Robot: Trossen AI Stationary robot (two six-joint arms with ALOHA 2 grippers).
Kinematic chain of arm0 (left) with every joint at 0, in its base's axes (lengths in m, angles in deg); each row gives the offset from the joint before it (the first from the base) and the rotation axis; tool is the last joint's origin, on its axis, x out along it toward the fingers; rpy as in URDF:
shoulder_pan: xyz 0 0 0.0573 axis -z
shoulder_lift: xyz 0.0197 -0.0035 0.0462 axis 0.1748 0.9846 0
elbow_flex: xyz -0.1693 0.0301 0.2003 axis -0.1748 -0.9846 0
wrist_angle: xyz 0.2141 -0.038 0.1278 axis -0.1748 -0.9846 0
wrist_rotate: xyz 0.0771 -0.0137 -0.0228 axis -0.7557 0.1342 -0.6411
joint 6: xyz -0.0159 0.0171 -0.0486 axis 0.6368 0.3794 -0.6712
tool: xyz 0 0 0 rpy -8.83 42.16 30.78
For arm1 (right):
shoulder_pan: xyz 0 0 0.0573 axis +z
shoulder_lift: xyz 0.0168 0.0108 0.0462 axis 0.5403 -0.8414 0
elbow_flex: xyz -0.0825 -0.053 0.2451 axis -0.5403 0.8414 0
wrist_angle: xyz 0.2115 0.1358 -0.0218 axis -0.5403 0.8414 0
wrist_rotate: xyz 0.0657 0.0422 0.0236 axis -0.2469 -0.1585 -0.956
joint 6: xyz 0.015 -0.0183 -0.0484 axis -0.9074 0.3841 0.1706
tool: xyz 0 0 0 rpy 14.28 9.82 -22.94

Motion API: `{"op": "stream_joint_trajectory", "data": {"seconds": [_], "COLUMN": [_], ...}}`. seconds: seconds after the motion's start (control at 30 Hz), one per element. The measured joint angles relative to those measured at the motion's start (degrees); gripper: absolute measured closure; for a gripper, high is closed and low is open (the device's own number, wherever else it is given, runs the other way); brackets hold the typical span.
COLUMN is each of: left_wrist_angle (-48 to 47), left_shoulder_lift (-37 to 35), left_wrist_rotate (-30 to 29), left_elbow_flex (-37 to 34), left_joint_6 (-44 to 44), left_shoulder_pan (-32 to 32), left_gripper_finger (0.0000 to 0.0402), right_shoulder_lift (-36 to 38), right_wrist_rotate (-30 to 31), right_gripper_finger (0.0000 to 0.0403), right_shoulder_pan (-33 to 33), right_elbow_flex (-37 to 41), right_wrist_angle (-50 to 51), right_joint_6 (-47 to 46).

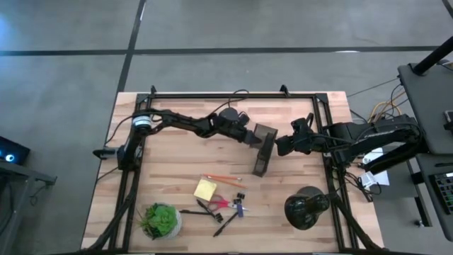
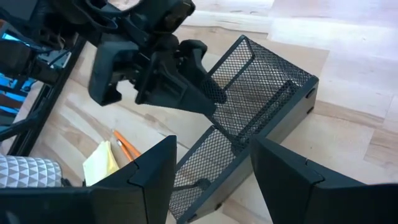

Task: Pick and place office supplies into organizer
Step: Adjust the desk organizer

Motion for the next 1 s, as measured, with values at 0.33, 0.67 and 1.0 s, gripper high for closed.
{"op": "stream_joint_trajectory", "data": {"seconds": [0.33, 0.67, 1.0], "left_wrist_angle": [-3.1, -43.01, -56.56], "left_shoulder_lift": [-3.24, -15.82, -16.87], "left_wrist_rotate": [0.51, -15.97, -30.93], "left_elbow_flex": [0.02, 6.29, 10.39], "left_joint_6": [4.19, 24.39, 28.37], "left_shoulder_pan": [0.04, 0.04, -0.07], "left_gripper_finger": [0.039, 0.0398, 0.0397], "right_shoulder_lift": [0.01, 0.01, -0.11], "right_wrist_rotate": [0.0, 1.49, 1.68], "right_gripper_finger": [0.0209, 0.0209, 0.0209], "right_shoulder_pan": [0.0, 0.0, -0.02], "right_elbow_flex": [0.0, 0.0, 0.0], "right_wrist_angle": [0.11, 0.02, -0.1], "right_joint_6": [1.49, 3.26, 4.09]}}
